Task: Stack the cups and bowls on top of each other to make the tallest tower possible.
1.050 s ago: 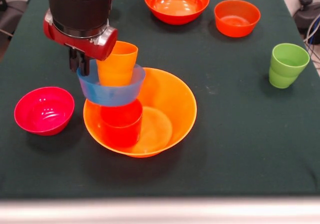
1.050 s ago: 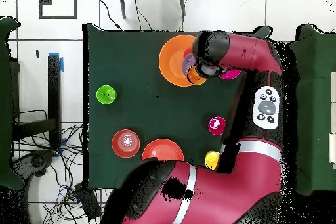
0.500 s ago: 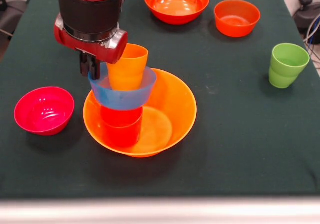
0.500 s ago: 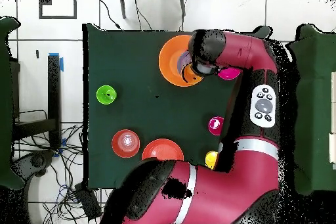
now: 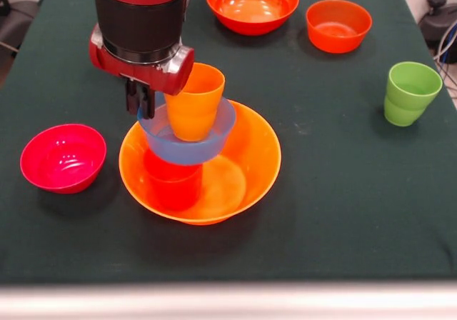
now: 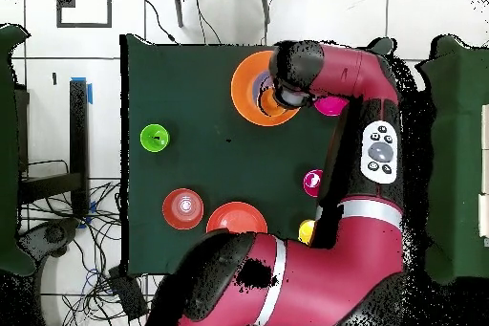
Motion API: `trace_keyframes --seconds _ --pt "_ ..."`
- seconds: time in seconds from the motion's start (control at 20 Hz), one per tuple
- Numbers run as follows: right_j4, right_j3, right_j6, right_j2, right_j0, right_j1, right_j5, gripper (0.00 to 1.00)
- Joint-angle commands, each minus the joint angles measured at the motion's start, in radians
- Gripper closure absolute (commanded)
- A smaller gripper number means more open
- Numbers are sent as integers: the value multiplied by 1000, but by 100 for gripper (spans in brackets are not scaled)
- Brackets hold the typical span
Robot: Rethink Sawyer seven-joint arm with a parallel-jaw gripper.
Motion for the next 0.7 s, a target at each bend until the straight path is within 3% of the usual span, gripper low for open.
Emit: trace_keyframes --seconds 0.05,0.7 --pt "-63 -38 -287 129 -11 60 56 100" --pt "-69 -68 -301 139 -21 78 50 100"
